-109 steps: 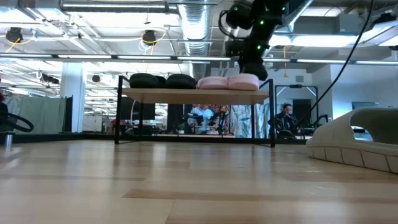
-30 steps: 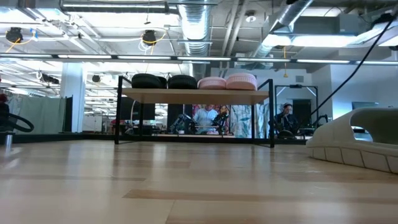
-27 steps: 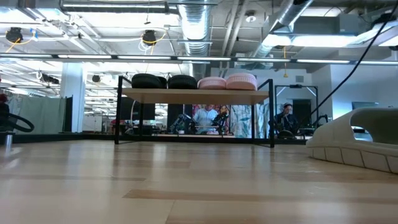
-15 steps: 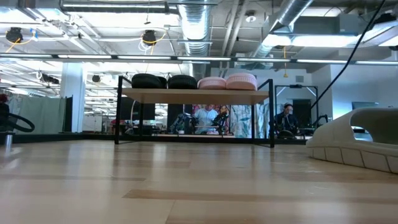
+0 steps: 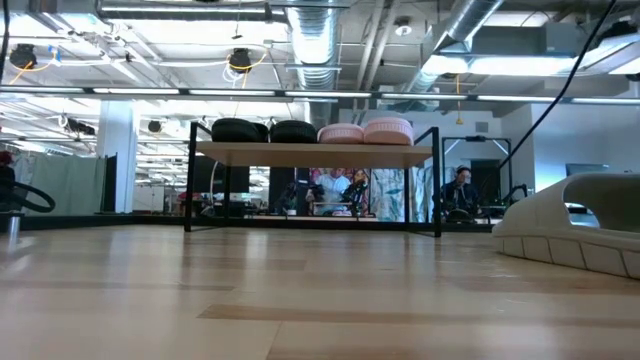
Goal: Pick and place slides into the shelf
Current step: Put the right gray slide under the shelf
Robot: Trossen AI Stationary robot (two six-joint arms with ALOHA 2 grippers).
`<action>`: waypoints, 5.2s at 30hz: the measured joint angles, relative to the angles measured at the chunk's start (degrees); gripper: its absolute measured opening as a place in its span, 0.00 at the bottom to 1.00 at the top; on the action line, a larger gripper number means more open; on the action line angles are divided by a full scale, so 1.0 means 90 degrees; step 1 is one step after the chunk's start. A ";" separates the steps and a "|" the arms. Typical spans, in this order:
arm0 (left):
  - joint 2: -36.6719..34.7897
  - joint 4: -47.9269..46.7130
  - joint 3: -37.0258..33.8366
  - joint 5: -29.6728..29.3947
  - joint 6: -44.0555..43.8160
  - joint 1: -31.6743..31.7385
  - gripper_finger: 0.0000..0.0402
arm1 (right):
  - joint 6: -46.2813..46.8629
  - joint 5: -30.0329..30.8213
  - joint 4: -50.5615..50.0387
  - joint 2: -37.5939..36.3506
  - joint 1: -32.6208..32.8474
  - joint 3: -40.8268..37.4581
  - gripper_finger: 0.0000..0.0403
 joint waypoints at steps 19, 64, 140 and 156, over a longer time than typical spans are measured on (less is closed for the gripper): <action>0.1951 0.1678 0.0000 0.0394 0.0416 0.0231 0.48 | 0.2309 -0.1710 -0.0006 0.1090 0.0389 -0.0331 0.30; 0.1951 0.1355 0.0002 0.0790 0.0043 0.0508 0.48 | 0.2564 -0.3829 0.1130 0.1120 0.0207 -0.1967 0.29; 0.1949 0.0922 0.0004 -0.0316 -0.0039 0.0021 0.48 | -0.0806 -0.0341 0.0559 0.1081 -0.1710 0.0285 0.00; 0.1944 0.0561 0.0005 -0.1943 -0.0040 -0.0543 0.48 | -0.3265 -0.0173 0.1762 0.1081 -0.3796 0.0288 0.00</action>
